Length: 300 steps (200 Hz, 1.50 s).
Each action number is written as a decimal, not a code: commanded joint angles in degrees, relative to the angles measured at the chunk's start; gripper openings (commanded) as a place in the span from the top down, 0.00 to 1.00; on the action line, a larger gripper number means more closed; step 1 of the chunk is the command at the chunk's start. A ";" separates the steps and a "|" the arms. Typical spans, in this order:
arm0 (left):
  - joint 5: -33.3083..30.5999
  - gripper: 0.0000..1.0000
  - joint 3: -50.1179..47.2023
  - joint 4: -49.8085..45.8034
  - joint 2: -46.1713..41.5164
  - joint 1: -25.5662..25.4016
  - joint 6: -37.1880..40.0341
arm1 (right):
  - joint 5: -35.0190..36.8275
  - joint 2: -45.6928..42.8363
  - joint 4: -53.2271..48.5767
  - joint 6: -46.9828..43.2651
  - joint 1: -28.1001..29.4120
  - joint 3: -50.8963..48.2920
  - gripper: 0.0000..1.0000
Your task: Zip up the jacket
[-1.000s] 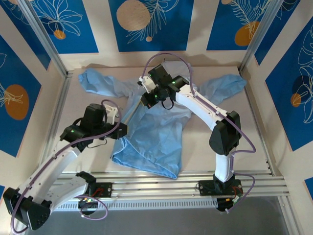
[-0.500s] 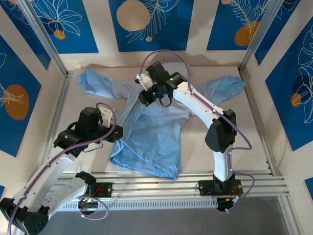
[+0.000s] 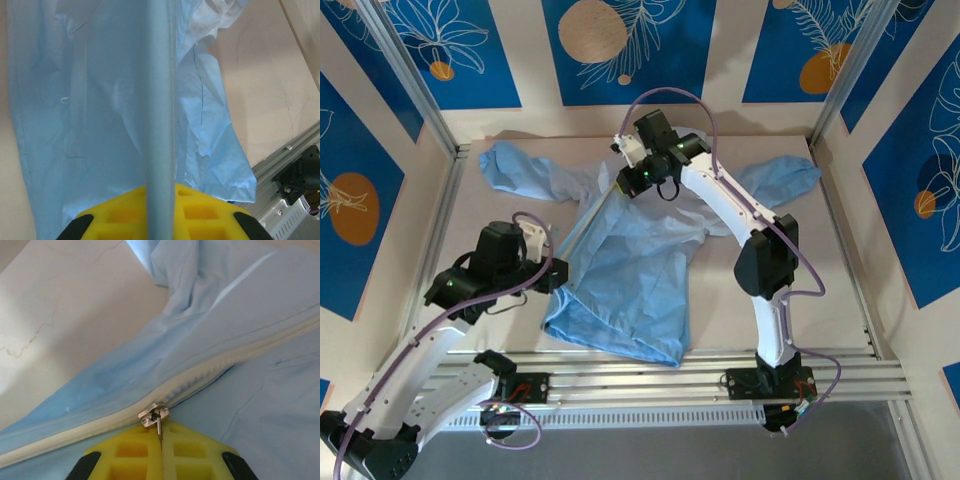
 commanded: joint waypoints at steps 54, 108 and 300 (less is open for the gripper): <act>0.04 1.00 1.57 -7.34 -3.91 0.46 -1.51 | 5.27 4.80 2.02 -1.54 -6.06 7.27 1.00; 0.67 1.00 1.17 -7.04 -4.12 0.46 -2.23 | 5.01 9.17 1.13 -2.41 -8.24 13.79 1.00; -0.40 1.00 -2.78 -11.26 -8.50 0.46 -3.76 | 7.79 20.66 3.20 -4.57 -15.35 30.41 1.00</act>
